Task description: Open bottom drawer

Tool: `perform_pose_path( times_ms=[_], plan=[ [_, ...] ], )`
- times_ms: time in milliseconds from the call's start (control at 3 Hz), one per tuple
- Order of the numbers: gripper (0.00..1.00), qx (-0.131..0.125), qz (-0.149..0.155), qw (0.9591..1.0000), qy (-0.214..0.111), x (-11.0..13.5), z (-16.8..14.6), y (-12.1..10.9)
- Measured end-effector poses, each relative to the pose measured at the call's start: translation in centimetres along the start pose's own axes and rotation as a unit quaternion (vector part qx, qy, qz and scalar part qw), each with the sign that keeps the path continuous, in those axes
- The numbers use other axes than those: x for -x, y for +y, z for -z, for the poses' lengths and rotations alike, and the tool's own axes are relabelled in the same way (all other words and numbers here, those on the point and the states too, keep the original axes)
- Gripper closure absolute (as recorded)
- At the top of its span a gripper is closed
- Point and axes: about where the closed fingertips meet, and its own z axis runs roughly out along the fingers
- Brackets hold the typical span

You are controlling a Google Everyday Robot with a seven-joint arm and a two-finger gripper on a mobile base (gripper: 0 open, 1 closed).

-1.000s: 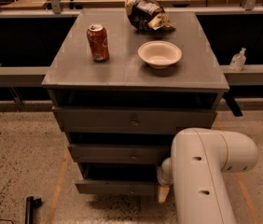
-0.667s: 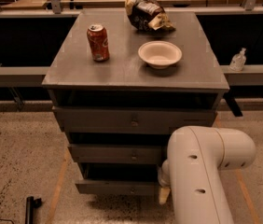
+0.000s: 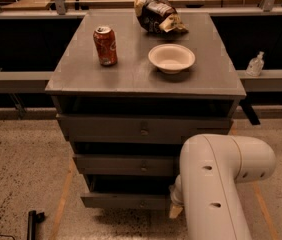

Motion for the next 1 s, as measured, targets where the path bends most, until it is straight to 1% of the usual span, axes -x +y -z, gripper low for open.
perform_pose_path(
  times_ms=[333,667,1000],
  plan=[
    [0.50,0.009,-0.004,0.9999,-0.012,0.0,-0.5,0.4],
    [0.73,0.022,-0.004,0.9994,-0.027,0.2,-0.7,0.8],
    [0.95,0.054,-0.008,0.9975,-0.045,0.5,-0.4,2.5]
  ],
)
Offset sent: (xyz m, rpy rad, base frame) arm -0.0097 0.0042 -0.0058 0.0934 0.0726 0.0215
